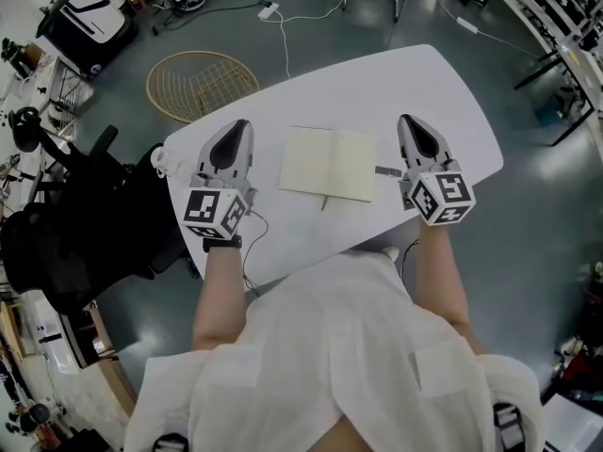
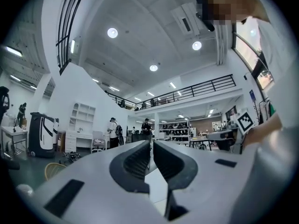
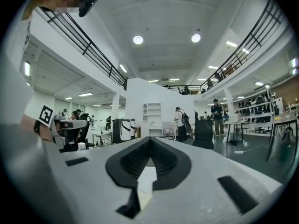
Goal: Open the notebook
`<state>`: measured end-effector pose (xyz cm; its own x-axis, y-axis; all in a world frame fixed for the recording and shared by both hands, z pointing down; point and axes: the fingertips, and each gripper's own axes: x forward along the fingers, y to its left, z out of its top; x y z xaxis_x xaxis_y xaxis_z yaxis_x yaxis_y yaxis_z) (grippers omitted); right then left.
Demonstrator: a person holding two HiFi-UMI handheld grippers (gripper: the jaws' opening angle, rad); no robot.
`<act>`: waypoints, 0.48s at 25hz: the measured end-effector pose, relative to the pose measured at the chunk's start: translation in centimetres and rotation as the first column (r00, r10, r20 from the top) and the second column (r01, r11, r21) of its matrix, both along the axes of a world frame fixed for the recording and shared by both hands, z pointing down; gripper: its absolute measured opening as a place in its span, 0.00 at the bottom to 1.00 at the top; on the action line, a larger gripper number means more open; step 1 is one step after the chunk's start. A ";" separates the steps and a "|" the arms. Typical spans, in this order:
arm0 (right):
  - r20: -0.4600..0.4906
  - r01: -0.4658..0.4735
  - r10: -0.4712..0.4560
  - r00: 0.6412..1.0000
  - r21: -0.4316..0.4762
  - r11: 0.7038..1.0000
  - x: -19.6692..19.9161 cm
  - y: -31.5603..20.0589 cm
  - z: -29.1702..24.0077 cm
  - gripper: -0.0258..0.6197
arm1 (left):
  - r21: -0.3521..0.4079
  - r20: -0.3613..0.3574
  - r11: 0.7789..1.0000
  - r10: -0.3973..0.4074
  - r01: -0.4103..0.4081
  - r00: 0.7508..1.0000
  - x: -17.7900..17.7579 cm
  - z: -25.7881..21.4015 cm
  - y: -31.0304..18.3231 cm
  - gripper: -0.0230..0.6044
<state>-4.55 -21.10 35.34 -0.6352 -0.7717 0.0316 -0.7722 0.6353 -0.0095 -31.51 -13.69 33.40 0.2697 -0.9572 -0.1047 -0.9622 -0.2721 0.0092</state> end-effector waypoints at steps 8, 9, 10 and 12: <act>-0.065 -0.054 0.059 0.996 0.069 0.996 4.0 1.5 -1.2 0.04 | 0.008 0.003 1.000 0.008 -0.008 1.000 1.6 -0.5 1.0 0.07; -0.073 -0.062 0.067 0.995 0.068 0.996 4.3 1.6 -1.2 0.04 | 0.012 0.003 1.000 0.005 -0.005 1.000 1.6 -0.6 1.0 0.07; -0.078 -0.069 0.074 0.994 0.067 0.995 4.6 1.7 -1.2 0.04 | 0.014 0.001 1.000 0.001 -0.001 1.000 1.5 -0.7 1.1 0.07; -0.083 -0.078 0.084 0.993 0.063 0.995 4.8 1.7 -1.1 0.04 | 0.016 0.000 1.000 -0.005 0.005 1.000 1.2 -0.8 1.1 0.07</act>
<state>0.25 -19.36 34.21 -0.5674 -0.8227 0.0353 -0.8176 0.5680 0.0948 -30.30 -12.56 32.58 0.2650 -0.9567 -0.1204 -0.9635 -0.2676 0.0052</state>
